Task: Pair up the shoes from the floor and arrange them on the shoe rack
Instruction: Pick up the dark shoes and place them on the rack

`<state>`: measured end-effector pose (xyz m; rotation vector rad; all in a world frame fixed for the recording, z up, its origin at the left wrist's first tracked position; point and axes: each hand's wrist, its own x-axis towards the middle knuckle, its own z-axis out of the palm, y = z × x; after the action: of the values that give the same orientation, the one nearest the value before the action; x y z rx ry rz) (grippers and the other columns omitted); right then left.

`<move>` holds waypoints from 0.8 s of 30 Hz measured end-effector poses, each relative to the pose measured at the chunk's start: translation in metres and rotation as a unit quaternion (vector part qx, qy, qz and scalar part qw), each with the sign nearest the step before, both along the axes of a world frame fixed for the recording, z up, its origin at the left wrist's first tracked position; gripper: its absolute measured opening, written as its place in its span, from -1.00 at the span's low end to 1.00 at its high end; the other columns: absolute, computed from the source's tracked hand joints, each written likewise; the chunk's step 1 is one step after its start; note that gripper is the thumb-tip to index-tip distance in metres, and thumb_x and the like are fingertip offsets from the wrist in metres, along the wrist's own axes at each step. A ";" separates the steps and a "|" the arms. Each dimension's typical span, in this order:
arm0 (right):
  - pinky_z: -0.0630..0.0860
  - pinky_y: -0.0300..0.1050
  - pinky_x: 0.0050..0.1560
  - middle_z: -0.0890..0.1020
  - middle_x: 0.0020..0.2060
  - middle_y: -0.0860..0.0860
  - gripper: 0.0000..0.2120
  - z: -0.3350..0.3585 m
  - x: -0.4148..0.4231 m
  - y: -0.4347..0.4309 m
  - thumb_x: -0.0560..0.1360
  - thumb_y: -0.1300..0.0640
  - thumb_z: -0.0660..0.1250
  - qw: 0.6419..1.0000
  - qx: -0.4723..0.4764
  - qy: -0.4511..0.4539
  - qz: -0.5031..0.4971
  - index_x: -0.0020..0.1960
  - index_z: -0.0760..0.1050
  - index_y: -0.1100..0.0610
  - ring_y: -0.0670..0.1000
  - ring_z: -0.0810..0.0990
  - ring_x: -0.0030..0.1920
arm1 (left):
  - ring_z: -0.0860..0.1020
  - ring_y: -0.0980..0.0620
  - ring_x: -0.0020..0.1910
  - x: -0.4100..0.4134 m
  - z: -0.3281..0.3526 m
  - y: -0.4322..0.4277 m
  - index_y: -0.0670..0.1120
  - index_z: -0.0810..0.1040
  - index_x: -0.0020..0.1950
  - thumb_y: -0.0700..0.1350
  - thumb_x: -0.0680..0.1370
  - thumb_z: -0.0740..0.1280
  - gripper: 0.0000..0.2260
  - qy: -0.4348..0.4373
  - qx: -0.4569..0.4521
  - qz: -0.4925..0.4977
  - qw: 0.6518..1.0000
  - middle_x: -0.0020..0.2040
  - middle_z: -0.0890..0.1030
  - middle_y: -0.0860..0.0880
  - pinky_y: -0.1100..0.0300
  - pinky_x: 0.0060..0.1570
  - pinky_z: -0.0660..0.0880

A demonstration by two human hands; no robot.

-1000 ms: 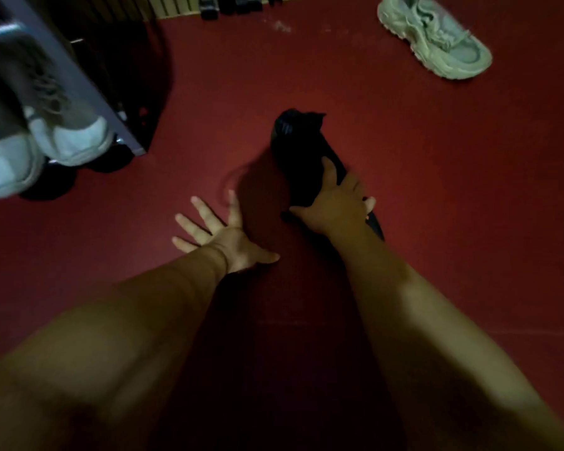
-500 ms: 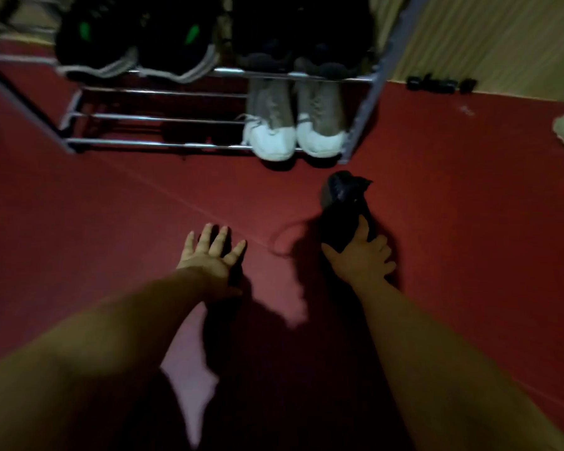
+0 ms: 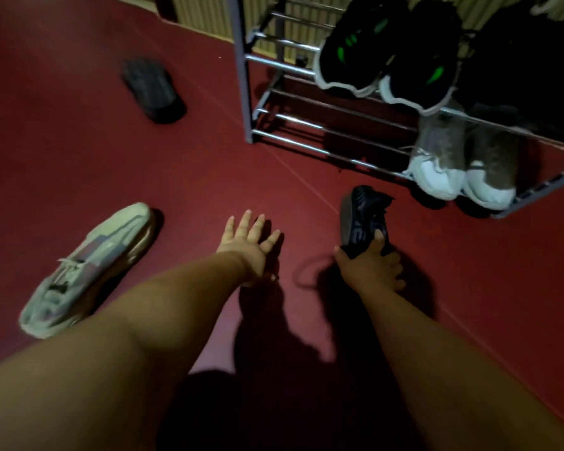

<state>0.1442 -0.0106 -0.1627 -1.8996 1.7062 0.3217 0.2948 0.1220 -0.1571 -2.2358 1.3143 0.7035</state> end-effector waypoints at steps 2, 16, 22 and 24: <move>0.10 0.19 0.38 0.08 0.45 0.26 -0.15 0.003 0.031 0.014 0.45 -0.30 0.22 1.000 0.005 -0.001 0.020 0.52 -0.19 -0.06 0.25 0.12 0.42 | -0.35 -0.23 0.47 0.024 0.000 0.018 0.09 -0.24 0.54 0.27 0.53 0.17 -0.22 -0.013 0.009 0.031 0.999 0.53 -0.30 -0.12 -0.23 0.40 -0.30; -0.08 0.17 0.45 -0.25 0.49 0.18 -0.26 0.011 0.149 0.079 0.52 -0.17 0.21 0.972 -0.077 0.012 0.220 0.53 -0.16 -0.09 0.24 -0.23 0.49 | -0.32 -0.16 0.49 0.181 0.020 0.094 0.14 -0.28 0.52 0.33 0.52 0.13 -0.23 -0.008 -0.003 0.224 0.975 0.54 -0.29 -0.05 -0.16 0.44 -0.24; -0.02 0.16 0.43 -0.14 0.50 0.17 -0.24 0.029 0.232 0.090 0.56 -0.12 0.15 0.938 -0.120 0.083 0.313 0.52 -0.29 -0.03 0.24 -0.11 0.48 | -0.33 -0.17 0.49 0.247 -0.003 0.106 0.16 -0.31 0.51 0.37 0.52 0.04 -0.26 0.038 -0.026 0.260 0.965 0.53 -0.34 -0.03 -0.18 0.44 -0.25; 0.03 0.11 0.41 -0.07 0.49 0.15 -0.23 0.031 0.269 0.090 0.53 -0.13 0.22 0.938 -0.124 0.021 0.322 0.53 -0.20 -0.06 0.21 -0.04 0.47 | -0.31 -0.18 0.50 0.270 -0.021 0.121 0.19 -0.30 0.51 0.40 0.51 -0.03 -0.29 0.036 -0.034 0.280 0.959 0.53 -0.34 -0.03 -0.20 0.44 -0.24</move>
<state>0.4127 0.0798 -0.1318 -2.6312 1.1382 0.4054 0.5645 0.2434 -0.1786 -2.6879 0.7286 0.9470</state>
